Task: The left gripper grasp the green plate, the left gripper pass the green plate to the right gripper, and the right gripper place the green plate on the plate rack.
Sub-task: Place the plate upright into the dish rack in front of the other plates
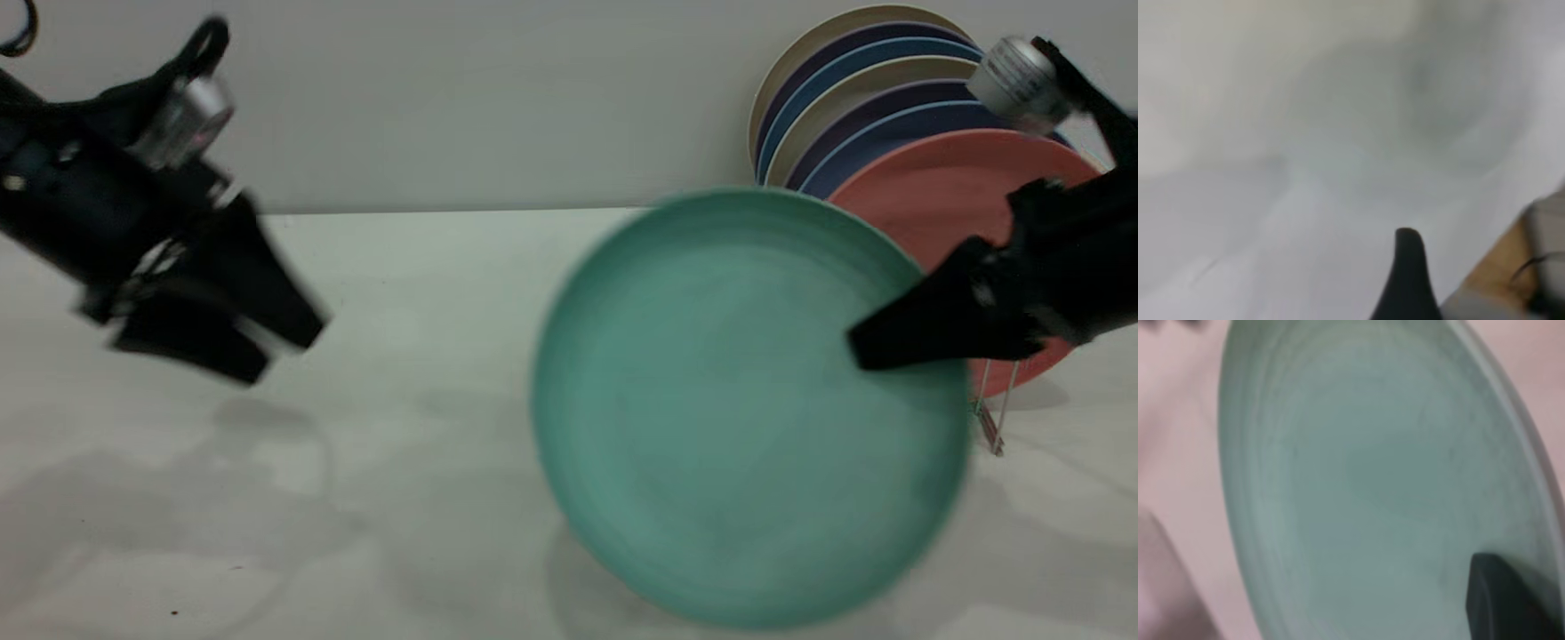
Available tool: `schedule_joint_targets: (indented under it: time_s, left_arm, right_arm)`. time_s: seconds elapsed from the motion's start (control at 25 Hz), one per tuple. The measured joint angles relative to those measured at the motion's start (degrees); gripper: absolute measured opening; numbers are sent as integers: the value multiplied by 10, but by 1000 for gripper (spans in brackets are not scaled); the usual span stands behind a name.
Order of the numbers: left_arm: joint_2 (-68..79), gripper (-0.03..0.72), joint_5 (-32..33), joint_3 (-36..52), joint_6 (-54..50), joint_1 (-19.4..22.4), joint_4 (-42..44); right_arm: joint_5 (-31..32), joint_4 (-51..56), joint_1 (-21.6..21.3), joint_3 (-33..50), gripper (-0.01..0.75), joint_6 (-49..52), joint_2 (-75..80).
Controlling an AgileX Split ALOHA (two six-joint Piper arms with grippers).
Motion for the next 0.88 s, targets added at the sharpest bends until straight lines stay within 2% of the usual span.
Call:
schedule_joint_targets:
  time_s: [0.16,0.28,0.44,0.68,0.88]
  left_arm:
    - [0,539,-8,-29,-146,0,179]
    - [0,503,-21,-35,-199,0,237]
    - [0,492,-26,-35,-214,0,251]
    - [0,491,-31,-35,-217,0,252]
    - [0,491,-35,-35,-219,0,252]
  right_arm:
    - [-87,-123,0,-15,60,1,-80]
    - [-123,-202,0,-31,60,-1,-139]
    - [-129,-310,0,-58,60,19,-191]
    - [-142,-472,-1,-111,60,117,-204]
    - [-139,-553,-1,-162,60,171,-193]
